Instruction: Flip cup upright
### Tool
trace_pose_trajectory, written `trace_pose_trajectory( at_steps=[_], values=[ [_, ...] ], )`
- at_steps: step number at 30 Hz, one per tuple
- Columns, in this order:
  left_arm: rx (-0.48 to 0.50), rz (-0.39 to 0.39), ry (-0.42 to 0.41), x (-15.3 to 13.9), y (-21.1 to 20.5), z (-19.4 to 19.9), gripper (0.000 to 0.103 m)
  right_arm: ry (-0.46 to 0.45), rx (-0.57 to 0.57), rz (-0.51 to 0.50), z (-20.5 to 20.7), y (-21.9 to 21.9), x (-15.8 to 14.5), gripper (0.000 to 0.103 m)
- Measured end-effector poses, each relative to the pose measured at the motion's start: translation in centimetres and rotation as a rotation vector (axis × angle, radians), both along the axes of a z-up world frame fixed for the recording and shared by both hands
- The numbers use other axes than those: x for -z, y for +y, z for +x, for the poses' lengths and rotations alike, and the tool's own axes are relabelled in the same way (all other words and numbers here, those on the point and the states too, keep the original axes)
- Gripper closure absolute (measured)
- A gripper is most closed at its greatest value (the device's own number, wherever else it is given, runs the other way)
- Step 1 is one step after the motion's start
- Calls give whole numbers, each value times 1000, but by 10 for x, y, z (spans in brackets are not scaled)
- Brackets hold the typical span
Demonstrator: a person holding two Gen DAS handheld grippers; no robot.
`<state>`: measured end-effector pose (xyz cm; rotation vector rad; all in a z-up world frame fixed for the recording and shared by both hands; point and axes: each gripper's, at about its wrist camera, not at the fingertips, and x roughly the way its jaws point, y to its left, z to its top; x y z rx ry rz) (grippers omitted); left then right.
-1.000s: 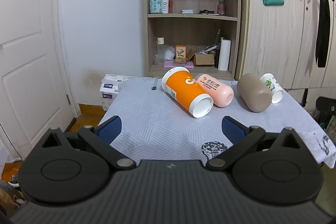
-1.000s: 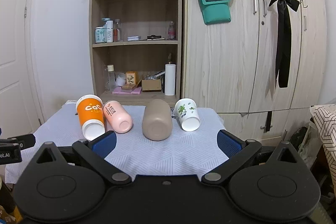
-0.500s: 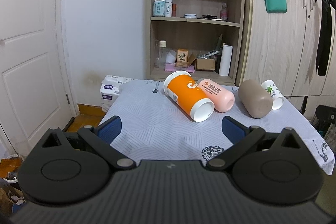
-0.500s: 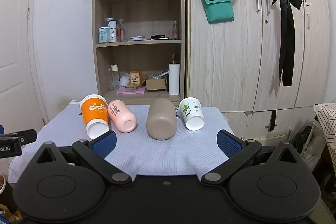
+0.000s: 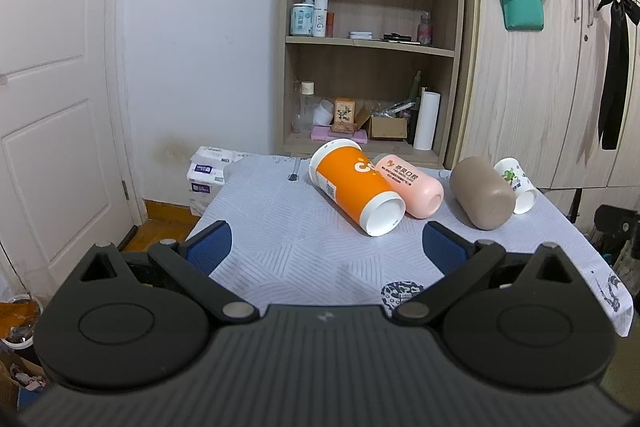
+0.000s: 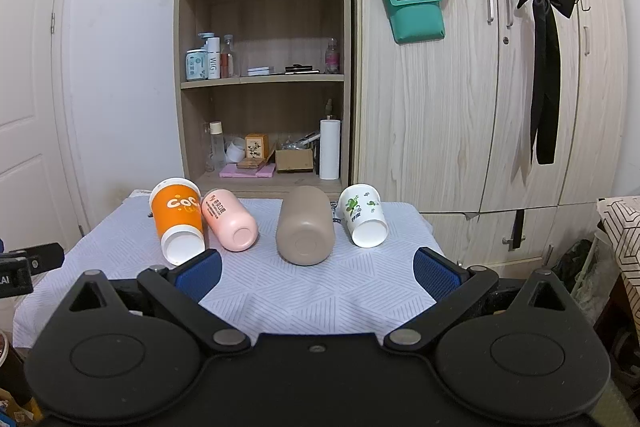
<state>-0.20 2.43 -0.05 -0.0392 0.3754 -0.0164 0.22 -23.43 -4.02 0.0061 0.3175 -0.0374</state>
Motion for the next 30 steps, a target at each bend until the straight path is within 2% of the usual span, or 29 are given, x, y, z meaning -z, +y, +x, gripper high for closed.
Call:
trace_pose_trajectory(
  at_steps=[11,18,23,30],
  values=[
    [3,-2,-13,0,1,-3,0,-32,13,-25,-4,3,1,0],
    [-2,-2,-51,-3,0,-10,0,-65,15,-45,-9,5,1,0],
    [24,-36,-107,-6,1,-18,0,-76,13,-46,-10,6,0,0],
    [35,26,-190,-8,-9,-30,0,-92,7,-52,-13,8,-1,0]
  ],
)
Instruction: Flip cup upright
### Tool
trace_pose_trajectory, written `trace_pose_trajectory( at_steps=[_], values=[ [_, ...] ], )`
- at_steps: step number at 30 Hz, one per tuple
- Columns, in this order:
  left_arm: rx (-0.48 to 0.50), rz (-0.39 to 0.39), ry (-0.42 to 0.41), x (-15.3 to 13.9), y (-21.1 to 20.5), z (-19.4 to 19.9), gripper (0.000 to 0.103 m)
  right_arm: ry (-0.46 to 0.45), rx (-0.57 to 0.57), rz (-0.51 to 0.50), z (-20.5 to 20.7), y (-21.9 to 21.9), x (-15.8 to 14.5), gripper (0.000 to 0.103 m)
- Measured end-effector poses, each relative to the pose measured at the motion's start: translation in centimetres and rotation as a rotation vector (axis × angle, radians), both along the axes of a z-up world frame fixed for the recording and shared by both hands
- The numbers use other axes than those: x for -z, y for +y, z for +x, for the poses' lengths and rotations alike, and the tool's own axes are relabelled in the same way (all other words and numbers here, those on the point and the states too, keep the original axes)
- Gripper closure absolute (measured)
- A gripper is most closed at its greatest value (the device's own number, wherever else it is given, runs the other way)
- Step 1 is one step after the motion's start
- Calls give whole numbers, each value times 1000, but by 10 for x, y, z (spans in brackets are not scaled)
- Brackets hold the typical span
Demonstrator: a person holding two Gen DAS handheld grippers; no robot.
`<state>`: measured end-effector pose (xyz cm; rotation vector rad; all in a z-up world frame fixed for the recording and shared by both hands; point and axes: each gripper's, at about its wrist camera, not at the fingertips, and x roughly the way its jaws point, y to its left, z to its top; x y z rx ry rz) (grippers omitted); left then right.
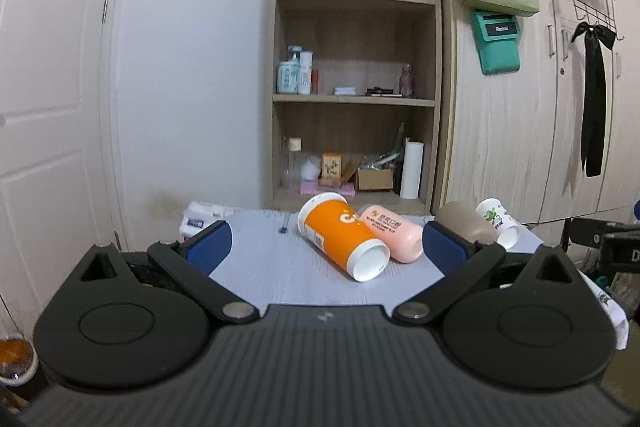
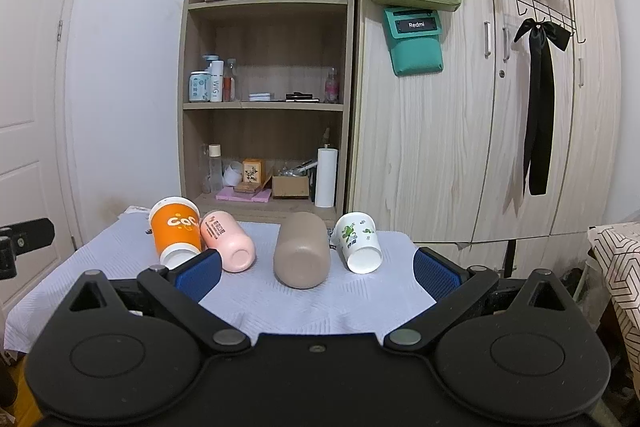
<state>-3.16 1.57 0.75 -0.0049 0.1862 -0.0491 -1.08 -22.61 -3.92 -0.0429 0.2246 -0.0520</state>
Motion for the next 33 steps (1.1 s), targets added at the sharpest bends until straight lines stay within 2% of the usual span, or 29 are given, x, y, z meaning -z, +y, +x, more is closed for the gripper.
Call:
trace_pose_trajectory(
  at_steps=[16,24,28,31,33],
  values=[
    [-7,-4,26,4,2,0,0,9,-2,-3,1,0,2,0],
    [16,-95,116,9,13,20,0,25,-20,-16,5,1,7,0],
    [40,-122,183,7,15,44,0,2,-102,-34,13,4,9,0],
    [54,-178,235,1,20,66,0,-67,-201,-33,21,9,4,0],
    [53,-189,255,-2,22,79,0,-100,-278,-31,31,11,2,0]
  ],
)
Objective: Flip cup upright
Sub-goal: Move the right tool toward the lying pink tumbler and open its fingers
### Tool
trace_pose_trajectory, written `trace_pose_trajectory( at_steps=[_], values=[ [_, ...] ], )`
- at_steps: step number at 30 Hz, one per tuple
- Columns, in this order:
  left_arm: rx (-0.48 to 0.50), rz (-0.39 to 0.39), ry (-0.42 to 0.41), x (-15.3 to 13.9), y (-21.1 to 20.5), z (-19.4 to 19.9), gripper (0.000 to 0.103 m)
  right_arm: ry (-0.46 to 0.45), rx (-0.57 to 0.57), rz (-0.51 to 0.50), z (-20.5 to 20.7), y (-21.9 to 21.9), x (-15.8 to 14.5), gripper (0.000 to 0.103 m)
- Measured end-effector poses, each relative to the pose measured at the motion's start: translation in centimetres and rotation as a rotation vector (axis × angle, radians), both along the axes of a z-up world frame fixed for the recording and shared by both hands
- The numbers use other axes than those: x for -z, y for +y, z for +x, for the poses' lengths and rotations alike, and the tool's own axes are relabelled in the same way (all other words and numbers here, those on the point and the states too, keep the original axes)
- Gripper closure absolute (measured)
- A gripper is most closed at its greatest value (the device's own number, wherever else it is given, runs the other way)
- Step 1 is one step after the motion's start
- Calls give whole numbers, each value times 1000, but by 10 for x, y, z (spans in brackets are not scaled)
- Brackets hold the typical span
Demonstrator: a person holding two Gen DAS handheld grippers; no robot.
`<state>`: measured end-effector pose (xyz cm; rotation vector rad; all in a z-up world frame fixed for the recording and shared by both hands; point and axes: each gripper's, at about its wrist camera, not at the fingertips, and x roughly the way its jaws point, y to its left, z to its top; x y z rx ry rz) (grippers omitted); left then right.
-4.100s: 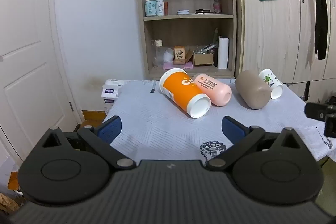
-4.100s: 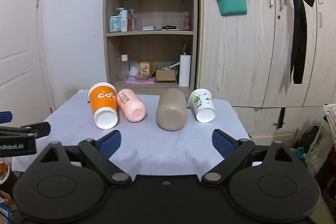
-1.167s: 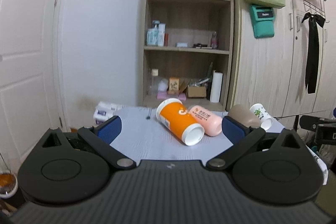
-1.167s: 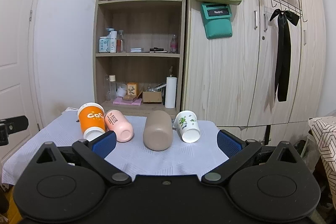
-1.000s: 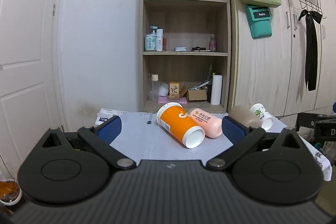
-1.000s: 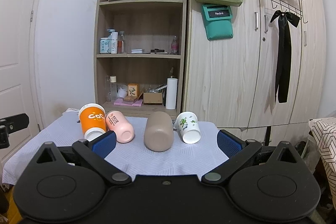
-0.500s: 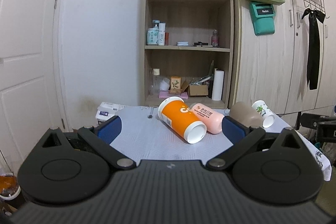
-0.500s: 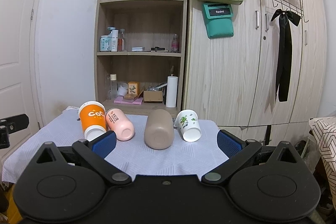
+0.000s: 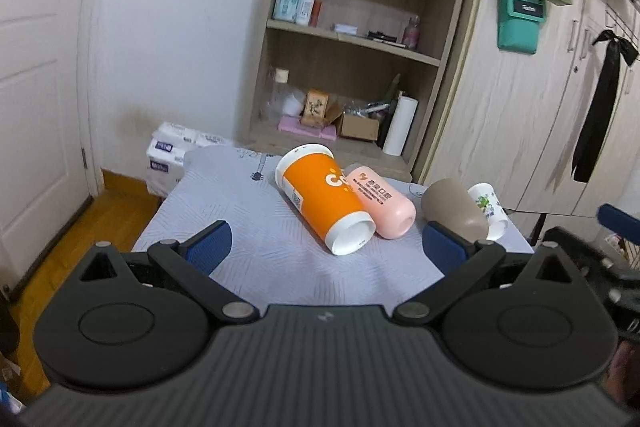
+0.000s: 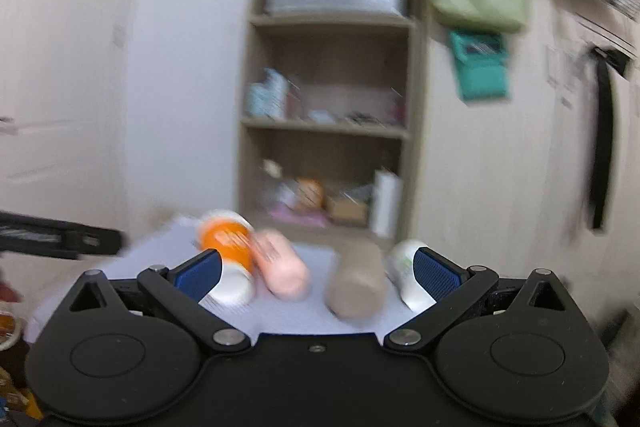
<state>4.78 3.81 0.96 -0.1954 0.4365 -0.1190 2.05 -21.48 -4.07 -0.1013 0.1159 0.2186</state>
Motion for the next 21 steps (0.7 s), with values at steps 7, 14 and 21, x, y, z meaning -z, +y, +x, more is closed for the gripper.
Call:
trace_pose_trajectory(
  at_steps=[7,14,21],
  values=[
    [31,-24,23,-1,3,38,0,222,-141,-163,87,28,-1,2],
    [42,-97,90,17,7,76,1,322,-169,-235,162,42,11,10],
    [52,-179,160,42,17,100,2,421,-206,-335,215,46,34,16]
  ],
)
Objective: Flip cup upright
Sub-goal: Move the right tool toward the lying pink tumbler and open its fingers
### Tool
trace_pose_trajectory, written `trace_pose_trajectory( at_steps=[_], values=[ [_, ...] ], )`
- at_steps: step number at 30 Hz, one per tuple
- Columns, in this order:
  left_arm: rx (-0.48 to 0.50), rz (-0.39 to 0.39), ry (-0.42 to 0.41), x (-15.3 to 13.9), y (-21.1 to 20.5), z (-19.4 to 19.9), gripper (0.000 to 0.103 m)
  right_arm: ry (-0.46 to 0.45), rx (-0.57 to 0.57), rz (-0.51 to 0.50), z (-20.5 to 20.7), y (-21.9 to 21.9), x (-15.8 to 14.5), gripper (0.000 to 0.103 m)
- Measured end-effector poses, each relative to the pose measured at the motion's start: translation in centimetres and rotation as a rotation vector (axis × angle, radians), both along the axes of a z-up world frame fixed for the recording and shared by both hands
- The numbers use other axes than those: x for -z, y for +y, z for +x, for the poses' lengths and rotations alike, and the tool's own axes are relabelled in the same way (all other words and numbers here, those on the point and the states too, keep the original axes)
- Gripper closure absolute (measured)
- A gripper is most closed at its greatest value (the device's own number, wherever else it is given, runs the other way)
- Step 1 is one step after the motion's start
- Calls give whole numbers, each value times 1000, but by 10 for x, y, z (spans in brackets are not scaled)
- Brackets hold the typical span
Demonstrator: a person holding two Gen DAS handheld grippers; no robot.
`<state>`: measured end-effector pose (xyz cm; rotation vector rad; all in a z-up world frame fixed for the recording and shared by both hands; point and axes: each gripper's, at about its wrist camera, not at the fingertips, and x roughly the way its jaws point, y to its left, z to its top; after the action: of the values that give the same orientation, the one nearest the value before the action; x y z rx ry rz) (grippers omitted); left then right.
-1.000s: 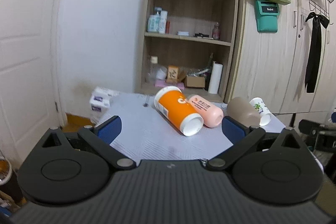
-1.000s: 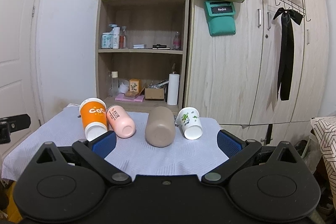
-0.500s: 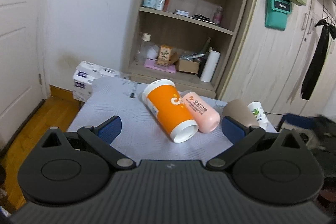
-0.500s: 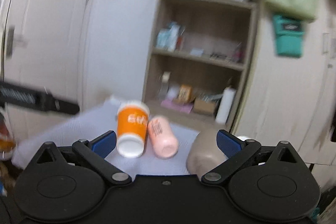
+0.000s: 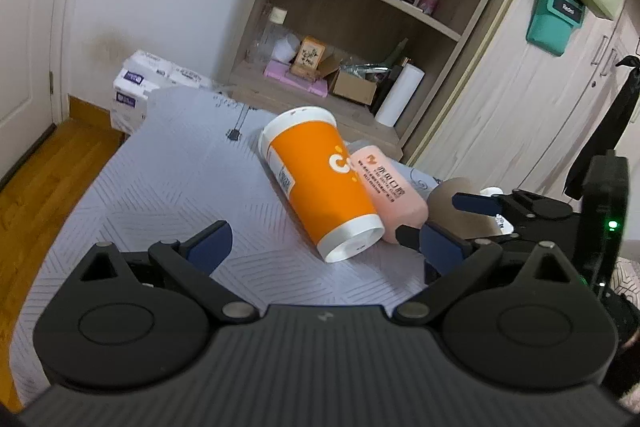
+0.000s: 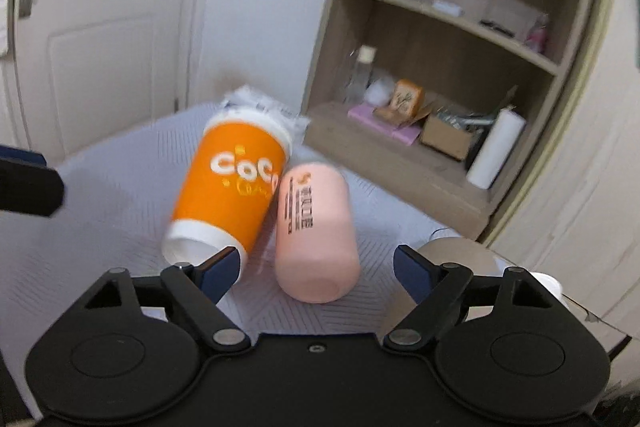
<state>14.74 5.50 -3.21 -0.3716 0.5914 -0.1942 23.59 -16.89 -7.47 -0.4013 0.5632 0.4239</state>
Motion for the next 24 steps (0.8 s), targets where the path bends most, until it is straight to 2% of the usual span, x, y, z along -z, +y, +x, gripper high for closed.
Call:
trace_pose_trajectory(
  at_steps=[9,12,15,24],
  values=[
    [14,-37,30,11,0,11,2,21,-48,-61,24,13,19,17],
    [12,-48,37,13,-2,9,2,37,-52,-85,28,16,23,25],
    [29,-35,37,12,-8,6,2,24,-50,-102,26,15,23,36],
    [59,-38,44,13,-18,2,2,50,-52,-54,-3,2,14,36]
  ],
)
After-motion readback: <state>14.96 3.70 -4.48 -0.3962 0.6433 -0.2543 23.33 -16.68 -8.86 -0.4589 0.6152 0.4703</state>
